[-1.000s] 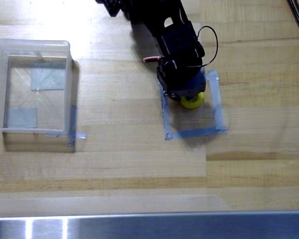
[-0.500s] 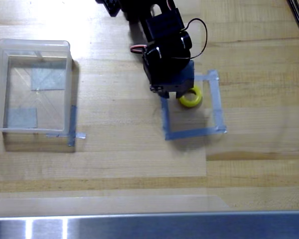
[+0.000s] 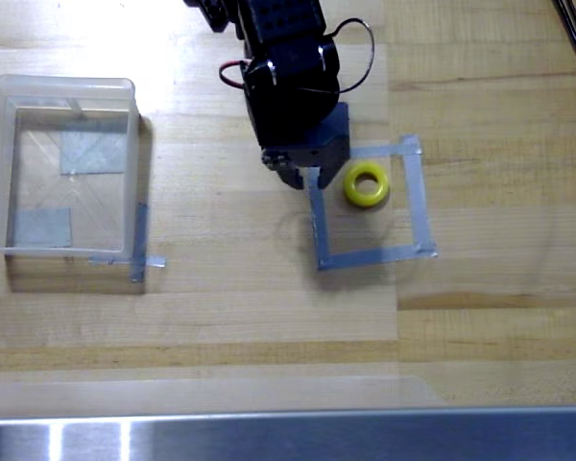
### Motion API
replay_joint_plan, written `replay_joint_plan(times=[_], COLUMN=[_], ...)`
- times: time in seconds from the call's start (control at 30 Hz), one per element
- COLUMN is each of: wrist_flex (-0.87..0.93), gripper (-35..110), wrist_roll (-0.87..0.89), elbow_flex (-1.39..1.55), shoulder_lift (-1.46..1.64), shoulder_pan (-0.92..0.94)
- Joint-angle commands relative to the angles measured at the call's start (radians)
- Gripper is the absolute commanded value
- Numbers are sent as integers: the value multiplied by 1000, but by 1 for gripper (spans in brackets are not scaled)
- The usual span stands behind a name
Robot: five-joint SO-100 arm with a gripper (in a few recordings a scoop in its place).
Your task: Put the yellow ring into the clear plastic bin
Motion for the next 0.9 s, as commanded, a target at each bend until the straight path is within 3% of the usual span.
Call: replay_joint_plan(times=[0.0, 0.2, 0.5, 0.87], wrist_flex=[-15, -107, -296, -322], gripper=[6, 7, 27, 30], wrist_roll=[18, 101, 123, 114], elbow_flex=[-9, 44, 100, 117], shoulder_lift=[58, -44, -183, -259], shoulder_pan=[-63, -130, -183, -199])
